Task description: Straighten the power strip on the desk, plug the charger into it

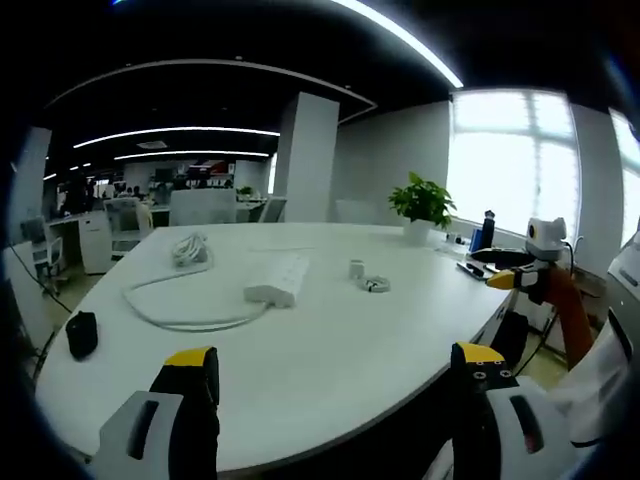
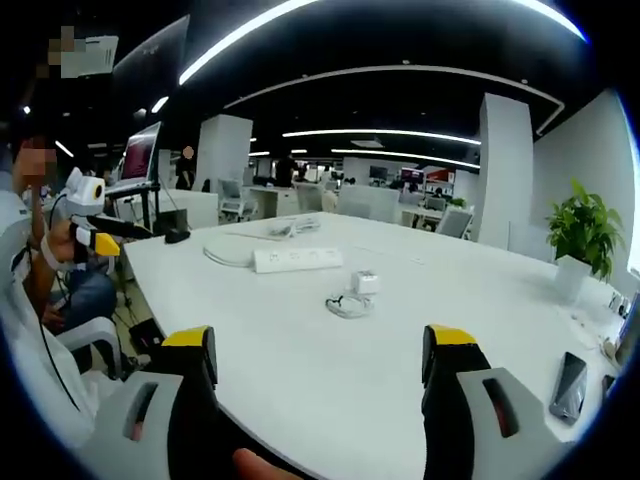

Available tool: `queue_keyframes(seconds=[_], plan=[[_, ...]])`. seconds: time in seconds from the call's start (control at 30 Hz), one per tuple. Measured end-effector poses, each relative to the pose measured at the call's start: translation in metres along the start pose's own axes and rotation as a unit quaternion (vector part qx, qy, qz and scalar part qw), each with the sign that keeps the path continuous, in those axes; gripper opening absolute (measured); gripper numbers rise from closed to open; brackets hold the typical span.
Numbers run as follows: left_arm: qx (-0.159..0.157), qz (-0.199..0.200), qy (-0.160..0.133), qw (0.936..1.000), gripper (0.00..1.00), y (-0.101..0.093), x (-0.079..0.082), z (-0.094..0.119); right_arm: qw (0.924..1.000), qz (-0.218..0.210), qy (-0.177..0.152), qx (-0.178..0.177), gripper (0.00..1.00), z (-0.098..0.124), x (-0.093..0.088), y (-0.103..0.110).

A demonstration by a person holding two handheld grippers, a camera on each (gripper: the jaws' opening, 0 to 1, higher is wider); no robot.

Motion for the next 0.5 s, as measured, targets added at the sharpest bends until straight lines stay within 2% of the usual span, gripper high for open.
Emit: queue_keyframes(seconds=[0.07,0.23,0.5], plan=[[-0.001,-0.001,0.002,1.0,0.96,-0.001,-0.001,-0.001,1.0,0.0,0.002,0.0,0.83,0.001,-0.001,0.0],[-0.001,0.004,-0.016,0.9999,0.96,-0.002,0.006,0.002,1.0,0.0,0.002,-0.003,0.82,0.003,-0.003,-0.002],[0.003,0.003,-0.024,0.9997,0.96,0.001,0.012,0.005,0.9999,0.011,-0.004,-0.005,0.82,0.006,0.005,0.002]])
Point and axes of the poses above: the point that each gripper's makers call its tool centre point, and the gripper's own axes: z roughly backward along the fingers, y roughly to its left, x roughly out of its top, the point moved 3 cm from there along z, roughly backward along the fingers, and after that the axes turned 1 degree about -z, right-handed, at the moved point
